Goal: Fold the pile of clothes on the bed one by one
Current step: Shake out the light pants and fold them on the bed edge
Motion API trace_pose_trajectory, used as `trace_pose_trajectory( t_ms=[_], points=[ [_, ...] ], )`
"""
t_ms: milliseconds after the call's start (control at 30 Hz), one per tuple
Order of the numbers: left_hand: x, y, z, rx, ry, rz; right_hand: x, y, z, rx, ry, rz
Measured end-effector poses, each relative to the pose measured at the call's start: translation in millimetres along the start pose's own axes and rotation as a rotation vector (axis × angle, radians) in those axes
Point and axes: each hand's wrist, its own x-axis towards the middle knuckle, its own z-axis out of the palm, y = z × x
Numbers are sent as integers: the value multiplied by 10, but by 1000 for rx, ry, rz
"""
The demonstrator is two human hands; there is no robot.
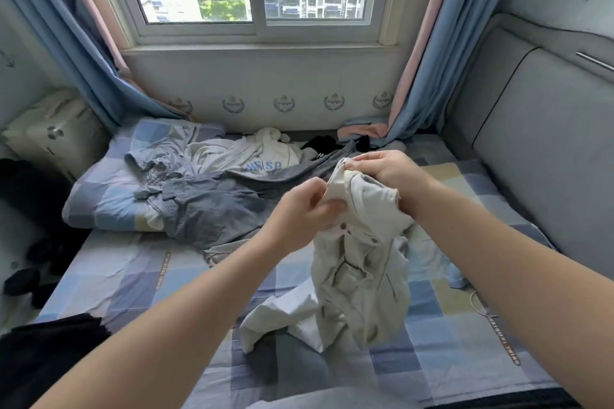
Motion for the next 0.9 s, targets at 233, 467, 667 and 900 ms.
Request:
trace_pose_trajectory(
  t_ms=[233,467,667,900],
  points=[
    [170,97,-100,-419,234,-274,-251,57,-306,113,-249,-83],
    [335,349,-361,-866,164,-517,-170,645,-341,-126,-100,-45],
    [372,200,-600,-544,194,-461,-116,375,-324,-244,-46,-224],
    [185,460,-629,-457,-213,-487,-200,32,-140,-537,-188,-398]
  ],
)
